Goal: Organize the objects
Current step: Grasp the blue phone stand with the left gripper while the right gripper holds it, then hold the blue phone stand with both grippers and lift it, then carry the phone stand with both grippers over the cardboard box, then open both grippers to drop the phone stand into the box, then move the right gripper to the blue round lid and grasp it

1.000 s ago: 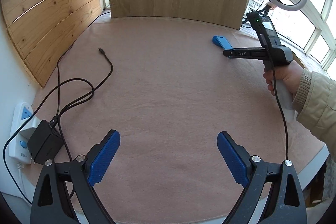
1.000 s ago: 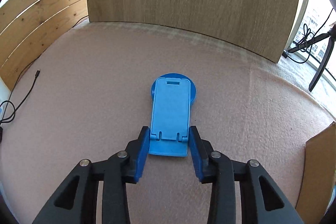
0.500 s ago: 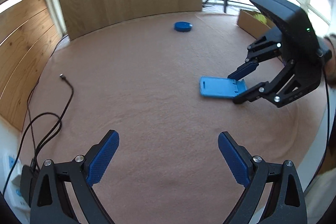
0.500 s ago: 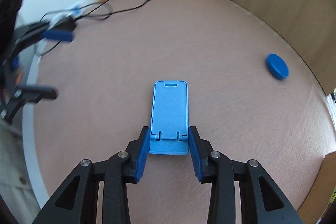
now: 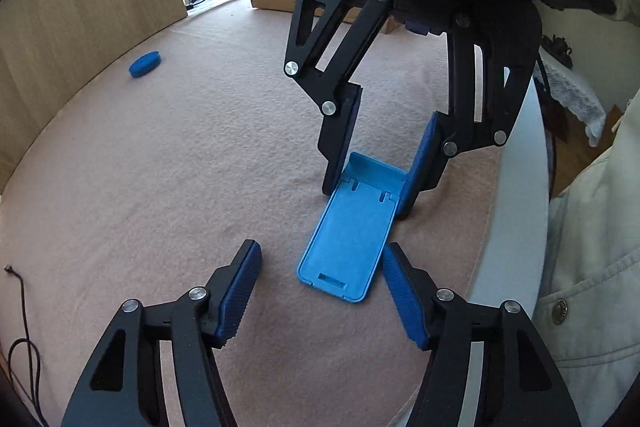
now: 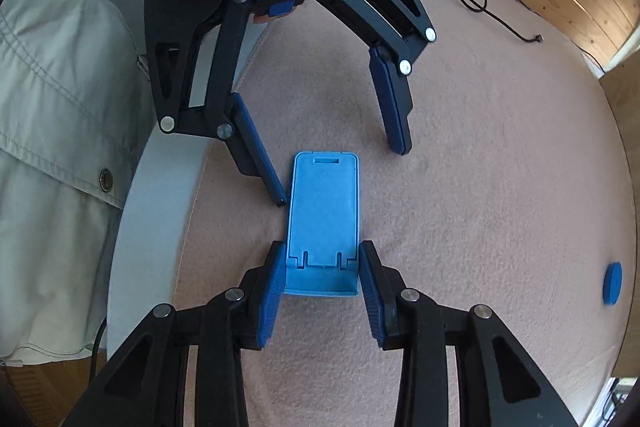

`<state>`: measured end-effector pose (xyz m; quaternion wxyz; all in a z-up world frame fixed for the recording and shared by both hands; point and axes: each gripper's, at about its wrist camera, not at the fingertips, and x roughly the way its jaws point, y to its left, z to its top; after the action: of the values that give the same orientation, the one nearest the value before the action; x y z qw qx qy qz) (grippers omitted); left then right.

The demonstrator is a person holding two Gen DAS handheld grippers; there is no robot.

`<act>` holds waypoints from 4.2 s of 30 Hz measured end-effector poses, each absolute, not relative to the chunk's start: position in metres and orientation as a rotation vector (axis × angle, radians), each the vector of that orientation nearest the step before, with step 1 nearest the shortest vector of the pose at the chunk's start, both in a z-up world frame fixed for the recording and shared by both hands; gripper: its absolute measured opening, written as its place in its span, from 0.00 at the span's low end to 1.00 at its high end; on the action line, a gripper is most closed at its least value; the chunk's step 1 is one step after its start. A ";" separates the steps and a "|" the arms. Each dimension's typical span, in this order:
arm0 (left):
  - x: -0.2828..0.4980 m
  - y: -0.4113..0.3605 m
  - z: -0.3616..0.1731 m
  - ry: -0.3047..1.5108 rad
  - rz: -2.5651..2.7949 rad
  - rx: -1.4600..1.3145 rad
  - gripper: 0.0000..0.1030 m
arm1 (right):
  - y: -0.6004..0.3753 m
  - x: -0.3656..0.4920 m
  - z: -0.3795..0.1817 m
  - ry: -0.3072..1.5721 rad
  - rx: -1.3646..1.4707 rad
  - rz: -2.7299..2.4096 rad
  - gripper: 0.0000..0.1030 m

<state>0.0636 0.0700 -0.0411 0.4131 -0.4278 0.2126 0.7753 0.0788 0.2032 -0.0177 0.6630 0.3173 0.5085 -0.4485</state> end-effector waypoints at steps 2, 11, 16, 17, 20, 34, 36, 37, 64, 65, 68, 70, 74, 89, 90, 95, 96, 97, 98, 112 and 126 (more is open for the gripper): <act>0.065 0.068 -0.042 0.529 1.931 -1.069 0.54 | 0.203 0.084 -0.017 1.182 0.677 -1.001 0.32; 0.070 0.060 -0.037 0.530 1.927 -1.069 0.43 | 0.201 0.083 -0.015 1.193 0.642 -1.013 0.32; 0.075 0.057 -0.027 0.549 1.936 -1.066 0.42 | 0.201 0.082 -0.011 1.201 0.625 -1.018 0.32; 0.075 0.057 -0.024 0.553 1.940 -1.063 0.42 | 0.200 0.083 -0.009 1.202 0.619 -1.023 0.32; 0.075 0.057 -0.015 0.560 1.955 -1.050 0.42 | 0.202 0.084 -0.001 1.206 0.598 -1.040 0.32; 0.075 0.082 0.009 0.630 1.974 -1.032 0.42 | 0.213 0.080 0.017 1.218 0.547 -1.092 0.32; 0.075 0.091 0.012 0.643 1.975 -1.029 0.42 | 0.221 0.079 0.020 1.217 0.541 -1.104 0.32; 0.074 0.096 0.014 0.650 1.976 -1.028 0.42 | 0.225 0.077 0.021 1.216 0.537 -1.110 0.32; 0.005 0.389 0.070 0.905 1.814 -0.842 0.43 | 0.462 -0.013 0.064 1.178 0.531 -1.481 0.32; -0.004 0.401 0.067 0.908 1.805 -0.840 0.43 | 0.472 -0.014 0.064 1.173 0.537 -1.494 0.32; -0.019 0.424 0.063 0.915 1.780 -0.839 0.43 | 0.500 -0.017 0.066 1.159 0.546 -1.522 0.32; -0.023 0.432 0.061 0.922 1.766 -0.840 0.43 | 0.510 -0.020 0.066 1.148 0.551 -1.534 0.32; -0.028 0.447 0.060 0.942 1.744 -0.843 0.43 | 0.521 -0.027 0.065 1.132 0.557 -1.555 0.32; -0.035 0.403 0.066 0.963 2.054 -0.829 0.87 | 0.530 -0.032 0.060 1.158 0.694 -1.768 0.53; -0.033 0.395 0.065 0.956 2.061 -0.836 0.87 | 0.526 -0.032 0.061 1.152 0.705 -1.786 0.54; -0.021 0.340 0.060 0.909 2.120 -0.867 0.87 | 0.492 -0.037 0.067 1.159 0.738 -1.860 0.58; -0.018 0.326 0.061 0.891 2.133 -0.876 0.87 | 0.482 -0.037 0.069 1.165 0.738 -1.868 0.59; -0.016 0.313 0.060 0.874 2.148 -0.885 0.87 | 0.471 -0.036 0.071 1.171 0.738 -1.873 0.60; -0.013 0.297 0.060 0.858 2.164 -0.893 0.87 | 0.459 -0.036 0.073 1.177 0.738 -1.878 0.61; 0.040 0.057 0.048 0.507 2.484 -1.063 0.91 | 0.227 -0.097 0.034 0.784 1.027 -2.024 0.76; 0.075 -0.012 0.024 0.424 2.582 -1.179 0.93 | 0.190 -0.219 -0.022 0.432 1.265 -2.268 0.75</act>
<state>0.0752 -0.0121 0.0244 0.1354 -0.4072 0.1465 0.8913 -0.2193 0.1900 -0.0221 0.2520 0.4649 0.1589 -0.8337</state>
